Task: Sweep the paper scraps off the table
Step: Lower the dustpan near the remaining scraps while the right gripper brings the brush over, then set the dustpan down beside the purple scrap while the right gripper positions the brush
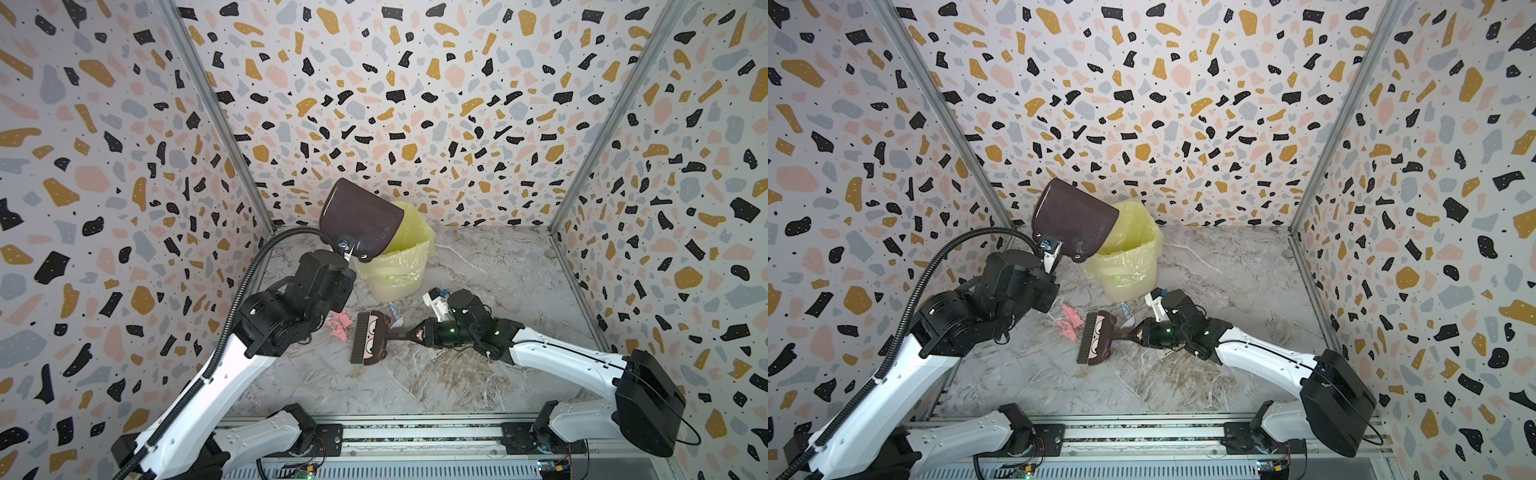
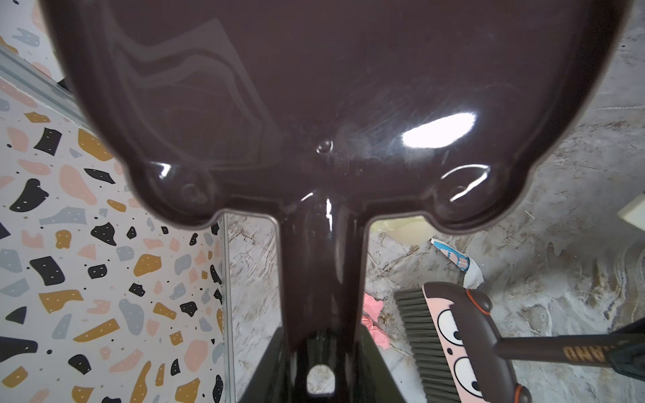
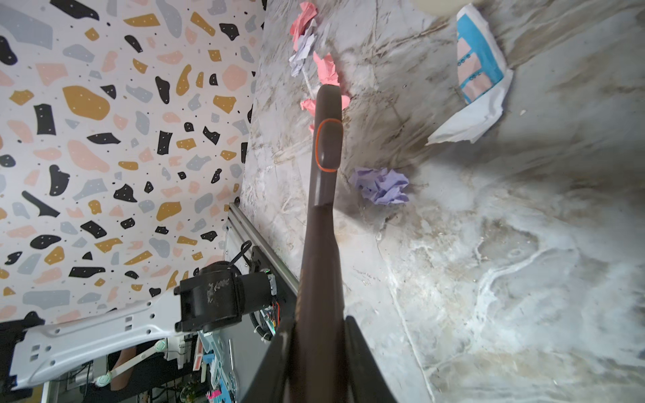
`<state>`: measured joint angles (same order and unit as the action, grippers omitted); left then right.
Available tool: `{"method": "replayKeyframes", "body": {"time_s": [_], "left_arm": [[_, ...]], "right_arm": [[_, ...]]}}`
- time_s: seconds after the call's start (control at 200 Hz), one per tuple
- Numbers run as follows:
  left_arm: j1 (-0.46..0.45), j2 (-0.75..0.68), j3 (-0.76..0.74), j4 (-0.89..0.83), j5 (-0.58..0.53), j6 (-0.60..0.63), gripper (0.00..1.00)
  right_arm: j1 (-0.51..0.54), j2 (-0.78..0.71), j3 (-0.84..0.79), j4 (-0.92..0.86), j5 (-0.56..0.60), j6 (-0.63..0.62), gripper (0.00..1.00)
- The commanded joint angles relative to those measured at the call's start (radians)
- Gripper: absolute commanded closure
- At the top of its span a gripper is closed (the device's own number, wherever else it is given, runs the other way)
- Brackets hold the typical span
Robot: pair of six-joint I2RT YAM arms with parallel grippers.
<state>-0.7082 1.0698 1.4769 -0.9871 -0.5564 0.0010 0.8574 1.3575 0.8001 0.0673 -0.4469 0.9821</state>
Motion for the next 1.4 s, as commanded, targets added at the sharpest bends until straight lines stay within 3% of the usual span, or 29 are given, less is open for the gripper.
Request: {"method": "replayKeyframes", "body": {"time_s": [0.0,0.2,0.36,0.551,0.721,0.941,1.171,1.392], "left_arm": [[-0.003,-0.013,-0.009,0.012,0.014,-0.020,1.00],[-0.003,-0.008,-0.017,0.018,0.040,-0.027,1.00],[-0.003,-0.013,-0.025,0.013,0.039,-0.028,1.00],[-0.004,-0.021,-0.048,0.017,0.046,-0.034,1.00],[-0.004,-0.018,-0.070,0.026,0.073,-0.038,1.00],[-0.011,-0.011,-0.058,0.035,0.103,-0.042,1.00],[-0.048,0.005,-0.013,0.029,0.111,-0.043,1.00],[-0.131,0.032,0.006,0.018,0.118,-0.066,1.00]], "right_arm": [[0.001,0.017,0.029,0.095,0.028,0.039,1.00],[-0.038,0.052,0.006,0.110,0.063,0.064,1.00],[-0.093,-0.014,-0.073,0.061,0.068,0.078,1.00],[-0.169,-0.204,-0.221,-0.065,0.064,0.088,1.00],[-0.271,-0.474,-0.333,-0.284,0.047,0.087,1.00],[-0.322,-0.697,-0.308,-0.480,0.050,0.092,1.00],[-0.322,-0.620,-0.139,-0.482,0.066,0.022,1.00],[-0.329,-0.457,-0.113,-0.335,0.056,-0.023,1.00]]}}
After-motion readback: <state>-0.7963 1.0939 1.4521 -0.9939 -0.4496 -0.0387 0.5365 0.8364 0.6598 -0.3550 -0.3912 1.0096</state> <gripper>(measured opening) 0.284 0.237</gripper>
